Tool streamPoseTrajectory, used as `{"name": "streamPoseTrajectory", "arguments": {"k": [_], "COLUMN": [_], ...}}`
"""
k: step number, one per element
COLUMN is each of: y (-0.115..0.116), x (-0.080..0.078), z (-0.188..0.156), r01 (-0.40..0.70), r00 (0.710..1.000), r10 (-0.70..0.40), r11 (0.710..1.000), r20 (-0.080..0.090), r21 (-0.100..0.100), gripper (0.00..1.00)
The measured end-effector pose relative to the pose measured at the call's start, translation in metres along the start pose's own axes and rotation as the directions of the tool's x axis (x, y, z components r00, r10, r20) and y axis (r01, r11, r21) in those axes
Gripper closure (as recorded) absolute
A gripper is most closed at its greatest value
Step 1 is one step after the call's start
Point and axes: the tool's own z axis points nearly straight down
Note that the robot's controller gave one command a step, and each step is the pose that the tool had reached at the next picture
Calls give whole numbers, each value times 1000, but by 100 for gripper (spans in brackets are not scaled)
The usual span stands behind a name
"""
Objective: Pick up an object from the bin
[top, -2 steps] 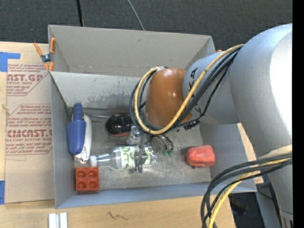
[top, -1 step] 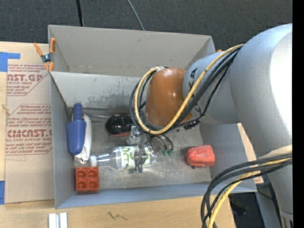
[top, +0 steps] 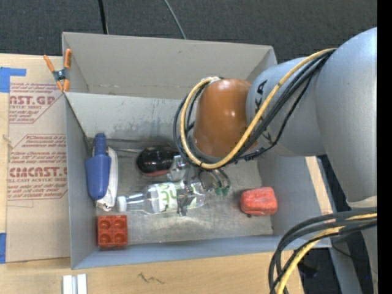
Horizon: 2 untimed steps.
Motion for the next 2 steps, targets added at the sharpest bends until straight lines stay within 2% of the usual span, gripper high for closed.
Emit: {"name": "streamPoseTrajectory", "arguments": {"k": [1,2], "y": [19,21], "x": [-13,-2], "z": [-25,-75], "r01": [-33,-12], "r00": [999,1000], "r10": [33,12], "r11": [999,1000], "r20": [8,-3], "r21": [0,1], "gripper": [100,0]}}
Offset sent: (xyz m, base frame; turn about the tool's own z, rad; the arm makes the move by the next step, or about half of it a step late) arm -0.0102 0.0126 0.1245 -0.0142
